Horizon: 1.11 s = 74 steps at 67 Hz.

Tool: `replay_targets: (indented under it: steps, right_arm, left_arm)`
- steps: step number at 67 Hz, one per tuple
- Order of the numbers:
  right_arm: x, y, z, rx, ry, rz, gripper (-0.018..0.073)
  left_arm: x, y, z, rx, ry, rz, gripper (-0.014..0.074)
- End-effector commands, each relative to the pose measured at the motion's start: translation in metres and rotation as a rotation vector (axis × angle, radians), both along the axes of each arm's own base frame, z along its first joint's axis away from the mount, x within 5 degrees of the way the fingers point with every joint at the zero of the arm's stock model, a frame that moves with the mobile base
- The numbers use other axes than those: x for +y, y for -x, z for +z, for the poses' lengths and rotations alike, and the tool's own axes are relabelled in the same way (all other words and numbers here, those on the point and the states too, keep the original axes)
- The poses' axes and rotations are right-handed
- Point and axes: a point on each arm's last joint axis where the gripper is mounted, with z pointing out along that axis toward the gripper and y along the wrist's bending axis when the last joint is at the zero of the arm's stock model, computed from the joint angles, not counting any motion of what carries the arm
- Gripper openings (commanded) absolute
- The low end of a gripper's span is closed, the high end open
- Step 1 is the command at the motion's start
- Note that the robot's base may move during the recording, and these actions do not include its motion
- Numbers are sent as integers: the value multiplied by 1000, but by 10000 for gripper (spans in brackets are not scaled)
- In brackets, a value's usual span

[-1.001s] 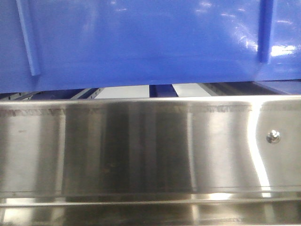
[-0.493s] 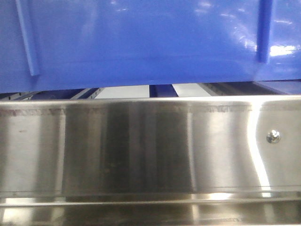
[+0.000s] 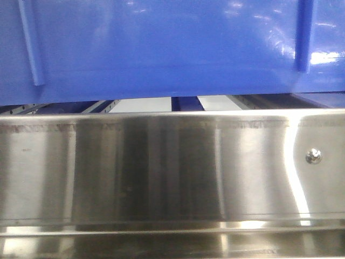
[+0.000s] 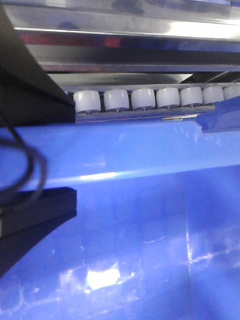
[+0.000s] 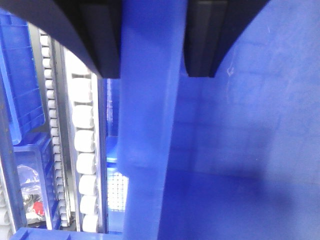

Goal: Move blue bin to conveyor side

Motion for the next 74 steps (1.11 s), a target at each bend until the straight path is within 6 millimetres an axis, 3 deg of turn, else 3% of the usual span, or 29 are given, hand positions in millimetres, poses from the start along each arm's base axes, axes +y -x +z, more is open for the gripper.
replay_targets:
  steps: [1,16,28,56,74]
  right_arm:
    - [-6,20,25,-107,-11,3,-78]
    - [-15,62,58,-245,-41,3,-78]
    - [-22,93,66,-321,-57,4,-78]
    - [-33,147,46,-412,-82,9,-78]
    - [-33,159,59,-530,-149,24,-78]
  left_arm:
    - [1,17,27,-132,30,-6,-9]
    - [-6,57,62,-283,-22,-40,-9]
    - [-10,91,80,-408,-10,-65,-9]
    - [5,155,50,-436,12,-69,-9]
    - [9,169,62,-542,38,-74,-9]
